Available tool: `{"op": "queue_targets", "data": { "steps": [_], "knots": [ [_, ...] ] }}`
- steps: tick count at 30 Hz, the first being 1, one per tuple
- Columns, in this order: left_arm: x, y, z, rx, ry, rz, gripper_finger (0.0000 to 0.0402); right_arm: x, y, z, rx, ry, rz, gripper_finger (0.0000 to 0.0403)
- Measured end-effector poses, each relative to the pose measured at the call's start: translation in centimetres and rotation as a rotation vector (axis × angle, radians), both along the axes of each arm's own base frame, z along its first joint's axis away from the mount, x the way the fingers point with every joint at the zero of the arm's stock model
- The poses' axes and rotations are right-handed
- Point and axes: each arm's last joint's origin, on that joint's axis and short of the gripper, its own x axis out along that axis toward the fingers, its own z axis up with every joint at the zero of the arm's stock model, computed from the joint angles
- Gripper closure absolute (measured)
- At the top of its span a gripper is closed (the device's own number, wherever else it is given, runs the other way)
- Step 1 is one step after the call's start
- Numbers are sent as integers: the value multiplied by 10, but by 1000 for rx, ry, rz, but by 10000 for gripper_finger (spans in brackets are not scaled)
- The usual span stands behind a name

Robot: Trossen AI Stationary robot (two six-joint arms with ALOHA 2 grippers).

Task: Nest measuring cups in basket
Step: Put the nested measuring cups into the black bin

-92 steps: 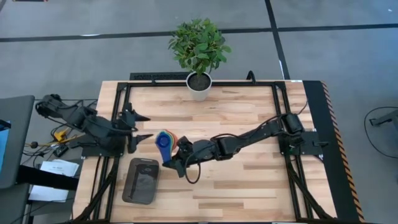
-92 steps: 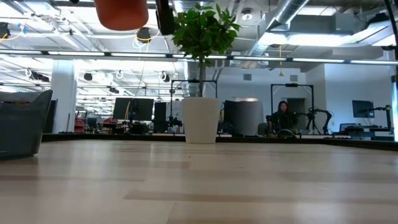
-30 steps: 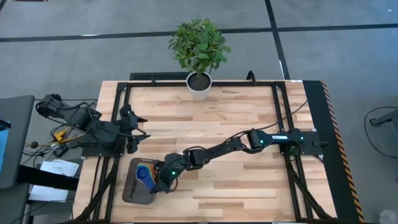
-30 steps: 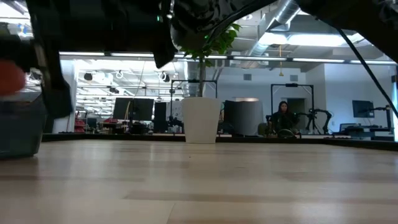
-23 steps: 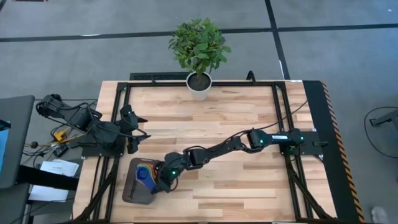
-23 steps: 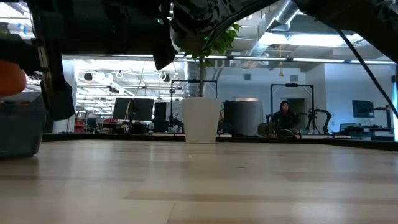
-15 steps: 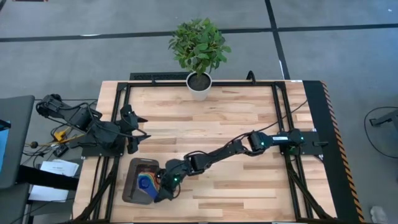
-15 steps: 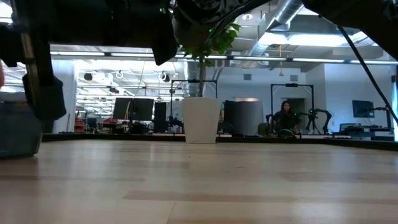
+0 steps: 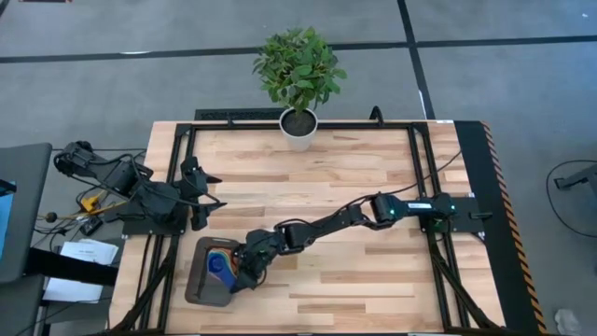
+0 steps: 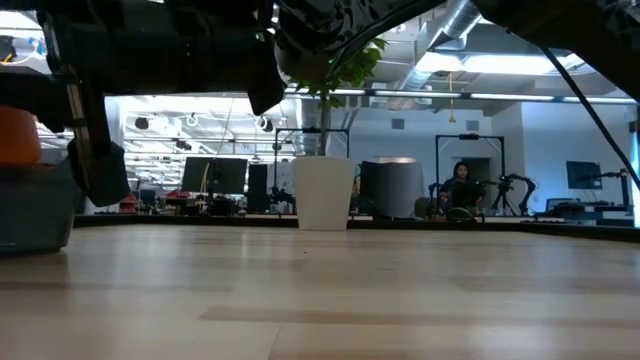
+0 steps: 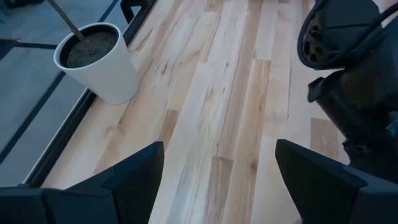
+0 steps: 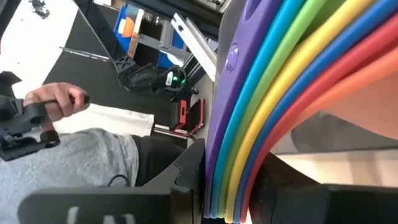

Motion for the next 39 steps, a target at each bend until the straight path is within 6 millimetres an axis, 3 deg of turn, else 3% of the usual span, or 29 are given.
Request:
{"op": "queue_targets", "data": {
  "steps": [11, 34, 39],
  "knots": [
    [0, 0, 0, 13, 0, 2, 102, 4, -18, -1, 10, 26, -12, 300],
    [0, 0, 0, 17, 2, 1, 102, 0, -17, -9, -33, 81, 38, 300],
    [0, 0, 0, 17, 2, 1, 102, -1, -18, -11, -28, 113, 32, 280]
  ]
}}
